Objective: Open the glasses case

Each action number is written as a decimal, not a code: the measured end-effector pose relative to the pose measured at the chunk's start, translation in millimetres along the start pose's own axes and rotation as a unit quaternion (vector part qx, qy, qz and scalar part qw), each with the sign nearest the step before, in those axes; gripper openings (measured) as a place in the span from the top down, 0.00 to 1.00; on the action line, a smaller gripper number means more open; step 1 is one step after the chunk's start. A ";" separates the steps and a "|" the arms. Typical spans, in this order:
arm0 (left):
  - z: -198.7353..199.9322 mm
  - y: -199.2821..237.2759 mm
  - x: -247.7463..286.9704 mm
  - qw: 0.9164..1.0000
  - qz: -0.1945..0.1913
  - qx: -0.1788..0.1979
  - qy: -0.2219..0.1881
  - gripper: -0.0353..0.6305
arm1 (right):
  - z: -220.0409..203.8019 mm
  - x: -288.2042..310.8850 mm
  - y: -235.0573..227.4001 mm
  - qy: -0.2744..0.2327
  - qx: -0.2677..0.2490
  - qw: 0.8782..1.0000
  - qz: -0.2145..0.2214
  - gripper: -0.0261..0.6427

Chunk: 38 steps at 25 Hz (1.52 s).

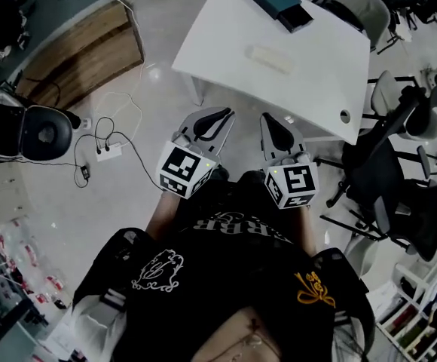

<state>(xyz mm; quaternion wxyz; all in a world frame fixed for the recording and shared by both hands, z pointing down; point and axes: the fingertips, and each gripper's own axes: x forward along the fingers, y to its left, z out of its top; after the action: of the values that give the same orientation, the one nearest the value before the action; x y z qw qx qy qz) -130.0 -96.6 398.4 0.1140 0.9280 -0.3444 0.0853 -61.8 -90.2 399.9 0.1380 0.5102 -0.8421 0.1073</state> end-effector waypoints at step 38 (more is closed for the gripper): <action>-10.9 106.8 244.6 0.992 0.049 0.000 0.115 0.89 | -143.3 220.6 -258.7 0.233 -0.221 0.946 0.050 0.62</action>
<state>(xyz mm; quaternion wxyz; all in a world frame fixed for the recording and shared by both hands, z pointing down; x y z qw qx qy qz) -18.3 -323.9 483.1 0.1485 0.8938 -0.3742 0.1973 88.5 -345.3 620.2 0.4341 0.3849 -0.8134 0.0417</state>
